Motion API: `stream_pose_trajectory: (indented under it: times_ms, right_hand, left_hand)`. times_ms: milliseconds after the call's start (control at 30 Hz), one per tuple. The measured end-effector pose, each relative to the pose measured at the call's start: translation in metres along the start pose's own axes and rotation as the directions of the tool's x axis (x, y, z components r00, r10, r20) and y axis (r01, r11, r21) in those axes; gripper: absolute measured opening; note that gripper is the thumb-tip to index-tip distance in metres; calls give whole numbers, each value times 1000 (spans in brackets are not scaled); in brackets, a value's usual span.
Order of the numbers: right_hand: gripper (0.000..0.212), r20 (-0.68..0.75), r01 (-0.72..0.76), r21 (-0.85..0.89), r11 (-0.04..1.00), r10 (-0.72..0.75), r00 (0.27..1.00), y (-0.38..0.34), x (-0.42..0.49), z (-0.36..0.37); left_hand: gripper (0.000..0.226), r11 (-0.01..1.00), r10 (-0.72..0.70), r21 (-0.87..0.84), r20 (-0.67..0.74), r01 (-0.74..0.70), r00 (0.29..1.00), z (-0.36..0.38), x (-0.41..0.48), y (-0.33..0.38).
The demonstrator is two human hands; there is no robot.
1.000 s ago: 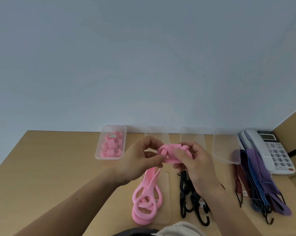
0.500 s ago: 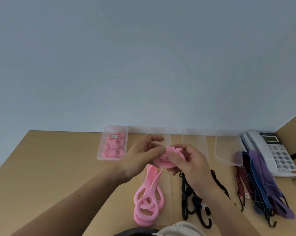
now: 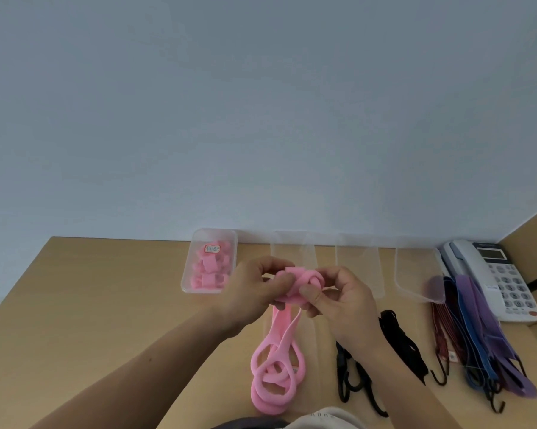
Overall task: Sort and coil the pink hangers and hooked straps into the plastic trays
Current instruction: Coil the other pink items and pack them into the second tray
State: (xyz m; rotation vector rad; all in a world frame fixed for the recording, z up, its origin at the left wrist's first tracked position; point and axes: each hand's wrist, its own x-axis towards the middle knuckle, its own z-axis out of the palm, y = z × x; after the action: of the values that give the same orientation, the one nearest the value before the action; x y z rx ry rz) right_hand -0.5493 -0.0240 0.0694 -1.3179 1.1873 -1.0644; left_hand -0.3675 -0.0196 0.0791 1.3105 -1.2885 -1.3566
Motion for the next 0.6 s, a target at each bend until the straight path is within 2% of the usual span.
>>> stream_pose_trajectory:
  times_ms: [100, 167, 267, 333, 467, 600]
  right_hand:
    - [26, -14, -14, -75, 997, 13, 1000, 3, 1, 8]
    - [30, 1, -2, -182, 983, 3, 1000, 4, 2, 12]
    - [56, 101, 70, -322, 944, -39, 994, 5, 2, 18]
    - [63, 176, 147, -408, 901, -80, 981, 6, 3, 23]
    - [57, 243, 268, -551, 790, -156, 957, 11, 8, 28]
    - [46, 277, 353, -689, 633, -219, 935, 20, 13, 26]
  left_hand:
    - [29, 1000, -14, -3, -2, 14, 1000, -6, 0, -5]
    - [27, 999, -35, -9, 2, 35, 999, -12, 2, -10]
    - [16, 995, -88, -43, 48, 90, 995, -25, 6, -16]
    - [16, 990, -123, -49, 107, 129, 987, -32, 8, -18]
    - [20, 978, -170, -88, 186, 189, 968, -39, 17, -23]
    - [21, 962, -221, -114, 213, 249, 952, -36, 29, -32]
